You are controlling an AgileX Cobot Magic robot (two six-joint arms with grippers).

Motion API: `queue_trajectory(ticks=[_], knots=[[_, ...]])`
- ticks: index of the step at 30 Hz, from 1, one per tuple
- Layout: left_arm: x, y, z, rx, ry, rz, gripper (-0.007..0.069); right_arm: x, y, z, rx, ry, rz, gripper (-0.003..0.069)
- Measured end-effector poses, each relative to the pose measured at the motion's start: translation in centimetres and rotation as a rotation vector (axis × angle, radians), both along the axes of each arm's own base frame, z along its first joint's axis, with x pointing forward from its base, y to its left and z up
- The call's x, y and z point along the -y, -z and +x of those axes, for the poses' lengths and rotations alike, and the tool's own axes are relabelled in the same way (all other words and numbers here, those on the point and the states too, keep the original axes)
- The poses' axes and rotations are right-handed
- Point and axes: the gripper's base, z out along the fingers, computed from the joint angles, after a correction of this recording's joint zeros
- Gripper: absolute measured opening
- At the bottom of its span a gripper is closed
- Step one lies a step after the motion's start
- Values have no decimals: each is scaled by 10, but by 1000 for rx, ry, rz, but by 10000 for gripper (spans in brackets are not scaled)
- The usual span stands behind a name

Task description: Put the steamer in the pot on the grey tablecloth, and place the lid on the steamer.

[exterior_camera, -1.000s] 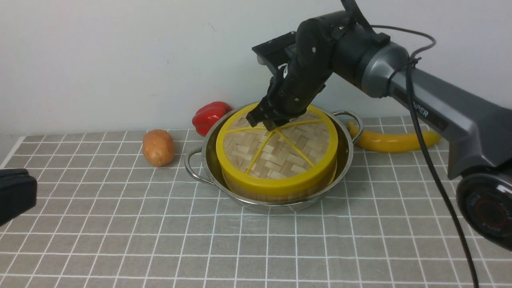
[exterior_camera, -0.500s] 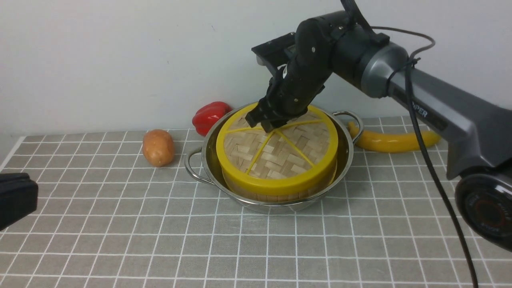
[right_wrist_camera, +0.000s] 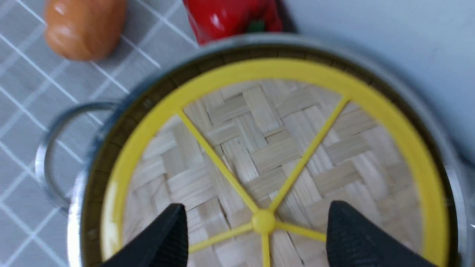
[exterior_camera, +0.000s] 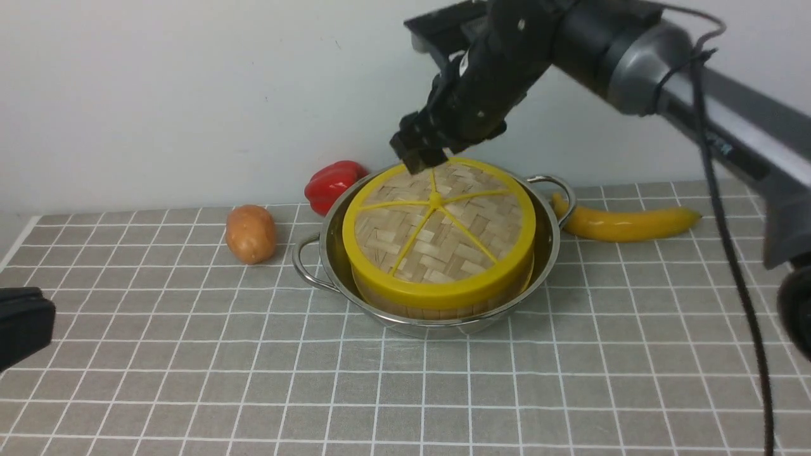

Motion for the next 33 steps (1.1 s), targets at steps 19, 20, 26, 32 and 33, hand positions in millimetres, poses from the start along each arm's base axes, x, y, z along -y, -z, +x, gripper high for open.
queue_trajectory(ticks=[19,20,26,32,33], knots=[[-16,47,31,204,-248,25,1,202,-212,-236,489,222,53,486],[-15,60,31,214,-260,-15,1,210,-207,-253,499,234,23,481],[-13,111,32,168,-300,-179,-1,238,-153,-344,585,250,12,415],[-13,129,36,154,-339,-300,-1,246,-82,-376,608,254,47,330],[-13,131,36,153,-344,-313,-1,245,-67,-377,593,257,58,316]])
